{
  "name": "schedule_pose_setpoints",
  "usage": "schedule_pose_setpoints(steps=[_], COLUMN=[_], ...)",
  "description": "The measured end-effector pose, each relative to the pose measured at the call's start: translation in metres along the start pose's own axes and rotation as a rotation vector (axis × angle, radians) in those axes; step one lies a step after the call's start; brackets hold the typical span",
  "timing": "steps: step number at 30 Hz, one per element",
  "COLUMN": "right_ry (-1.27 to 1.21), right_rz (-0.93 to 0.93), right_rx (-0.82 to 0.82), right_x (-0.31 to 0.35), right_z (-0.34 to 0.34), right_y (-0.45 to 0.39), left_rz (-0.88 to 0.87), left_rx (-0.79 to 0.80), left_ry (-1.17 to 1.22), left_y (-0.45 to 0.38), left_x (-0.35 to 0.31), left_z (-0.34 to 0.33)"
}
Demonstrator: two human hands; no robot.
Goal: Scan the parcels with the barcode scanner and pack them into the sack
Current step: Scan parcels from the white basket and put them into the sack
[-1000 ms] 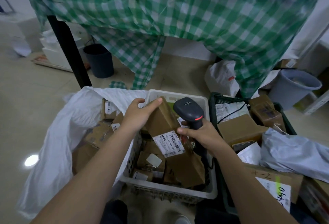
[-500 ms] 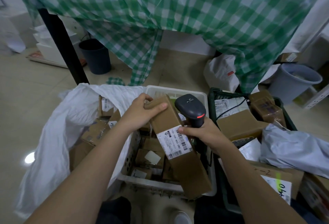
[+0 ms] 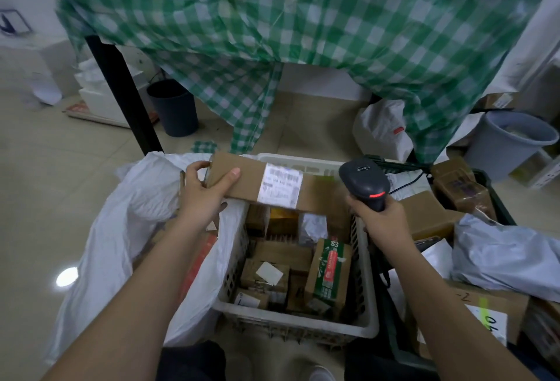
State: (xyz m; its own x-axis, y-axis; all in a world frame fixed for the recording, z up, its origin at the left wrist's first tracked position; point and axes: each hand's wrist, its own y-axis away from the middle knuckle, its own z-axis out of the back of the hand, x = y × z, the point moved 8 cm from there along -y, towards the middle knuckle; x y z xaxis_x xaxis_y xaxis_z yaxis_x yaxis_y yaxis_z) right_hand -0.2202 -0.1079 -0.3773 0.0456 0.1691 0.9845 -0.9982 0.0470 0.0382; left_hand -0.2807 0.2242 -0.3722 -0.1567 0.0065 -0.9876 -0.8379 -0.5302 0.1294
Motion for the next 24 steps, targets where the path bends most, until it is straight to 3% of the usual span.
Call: schedule_pose_setpoints(steps=[5,10,19,24], right_ry=[-0.046,-0.286,-0.266,-0.111], right_rz=[-0.013,0.011,0.041,0.074], right_rx=[-0.100,-0.162,-0.095,0.058], right_x=[-0.002,0.012,0.018,0.025], right_z=[-0.005,-0.021,-0.042,-0.048], right_y=[-0.001,0.000,-0.002,0.003], left_rz=[0.082,0.047,0.120,0.102], left_rx=[-0.021,0.133,0.293,0.227], left_ry=[0.150,-0.045,-0.152,-0.108], left_y=[0.004,0.016,0.022,0.016], left_x=[0.008,0.004,0.016,0.020], left_z=[0.000,-0.015,-0.026,-0.018])
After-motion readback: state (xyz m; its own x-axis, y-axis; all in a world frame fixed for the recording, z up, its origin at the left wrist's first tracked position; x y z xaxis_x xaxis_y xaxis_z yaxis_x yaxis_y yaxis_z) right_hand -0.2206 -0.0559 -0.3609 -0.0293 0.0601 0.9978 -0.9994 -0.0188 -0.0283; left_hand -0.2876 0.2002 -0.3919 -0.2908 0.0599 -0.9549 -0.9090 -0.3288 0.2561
